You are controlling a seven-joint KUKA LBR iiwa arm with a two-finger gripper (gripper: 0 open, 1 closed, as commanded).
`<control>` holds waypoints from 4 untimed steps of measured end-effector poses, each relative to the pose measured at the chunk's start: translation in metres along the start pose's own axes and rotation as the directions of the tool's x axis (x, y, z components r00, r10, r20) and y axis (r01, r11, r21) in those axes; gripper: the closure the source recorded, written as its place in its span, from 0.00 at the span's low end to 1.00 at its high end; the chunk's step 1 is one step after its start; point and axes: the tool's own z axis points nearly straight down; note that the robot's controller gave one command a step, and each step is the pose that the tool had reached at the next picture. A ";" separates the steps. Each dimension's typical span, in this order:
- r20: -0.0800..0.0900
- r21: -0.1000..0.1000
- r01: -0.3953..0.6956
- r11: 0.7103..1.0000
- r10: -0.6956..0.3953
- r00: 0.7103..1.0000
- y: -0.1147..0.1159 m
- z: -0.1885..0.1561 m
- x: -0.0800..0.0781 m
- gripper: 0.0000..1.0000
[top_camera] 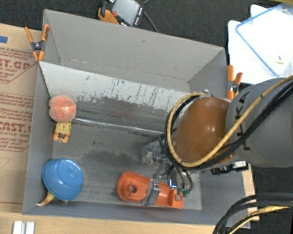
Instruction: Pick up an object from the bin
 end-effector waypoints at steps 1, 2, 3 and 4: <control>-0.011 0.003 -0.233 0.972 0.233 0.972 -0.016 0.014 -0.003 0.00; 0.001 -0.002 -0.301 0.953 0.301 0.953 -0.018 0.060 0.000 0.00; -0.004 0.001 -0.365 0.931 0.365 0.931 -0.014 0.060 -0.001 1.00; -0.004 0.000 -0.366 0.931 0.366 0.931 -0.014 0.060 -0.001 1.00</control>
Offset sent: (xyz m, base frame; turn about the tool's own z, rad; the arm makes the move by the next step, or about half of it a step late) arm -0.0004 -0.0196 -0.0601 0.3076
